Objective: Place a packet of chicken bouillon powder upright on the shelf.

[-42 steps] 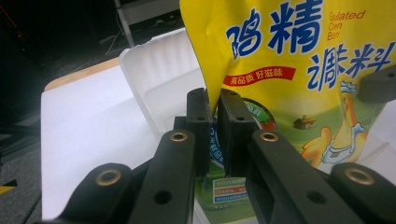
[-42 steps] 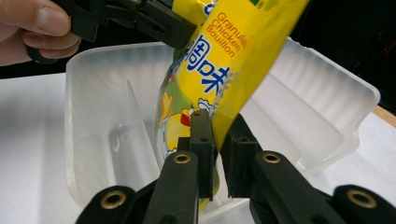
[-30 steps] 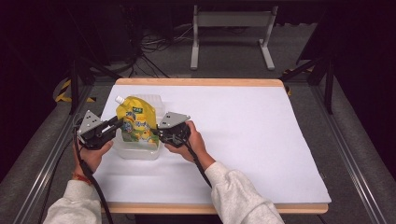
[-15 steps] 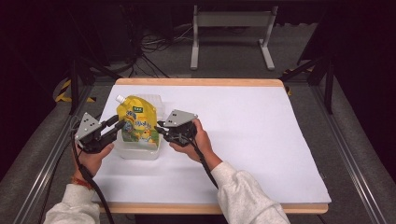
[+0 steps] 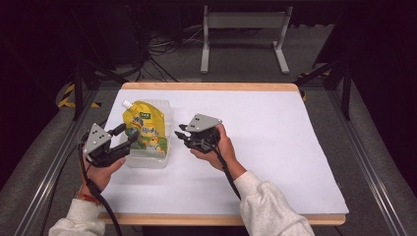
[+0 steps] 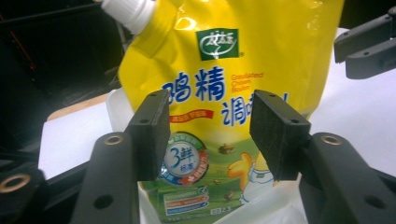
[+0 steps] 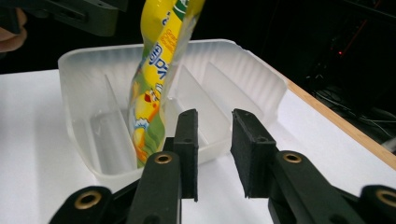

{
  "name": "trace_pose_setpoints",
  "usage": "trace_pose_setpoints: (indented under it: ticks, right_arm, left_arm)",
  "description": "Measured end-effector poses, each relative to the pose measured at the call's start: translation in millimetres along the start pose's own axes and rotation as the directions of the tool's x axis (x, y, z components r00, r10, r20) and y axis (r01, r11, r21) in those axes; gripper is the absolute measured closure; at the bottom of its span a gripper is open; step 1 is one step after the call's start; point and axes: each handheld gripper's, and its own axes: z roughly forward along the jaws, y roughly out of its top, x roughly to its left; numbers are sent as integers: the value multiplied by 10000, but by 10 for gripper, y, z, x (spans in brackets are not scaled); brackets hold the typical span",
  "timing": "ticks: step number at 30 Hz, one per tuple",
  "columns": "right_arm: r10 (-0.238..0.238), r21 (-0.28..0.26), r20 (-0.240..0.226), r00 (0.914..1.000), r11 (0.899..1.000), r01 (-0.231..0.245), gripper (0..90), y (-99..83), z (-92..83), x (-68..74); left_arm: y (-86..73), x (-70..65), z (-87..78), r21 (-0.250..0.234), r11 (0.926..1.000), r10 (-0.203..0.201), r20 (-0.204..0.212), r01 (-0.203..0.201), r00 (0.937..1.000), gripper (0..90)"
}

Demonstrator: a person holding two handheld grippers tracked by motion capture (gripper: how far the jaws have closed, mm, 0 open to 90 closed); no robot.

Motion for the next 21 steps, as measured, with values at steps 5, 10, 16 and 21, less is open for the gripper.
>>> trace_pose_setpoints:
  ticks: [5,10,16,21]
  right_arm:
    - [-30,84,221,9998,10000,28,682,-22,-95,-41]
    - [-28,248,439,9990,9997,17,657,-70,-204,-81]
    - [-206,502,594,9980,9986,176,630,-141,-334,-101]
    - [-497,954,765,9958,9945,423,595,-199,-440,-118]
  left_arm:
    - [14,-99,-16,-19,9999,155,170,-155,9997,418]
    - [12,-209,-17,42,9994,340,219,-341,9992,361]
    - [36,-348,-3,84,9981,610,420,-614,9973,330]
    - [70,-485,0,34,9963,849,787,-855,9933,296]
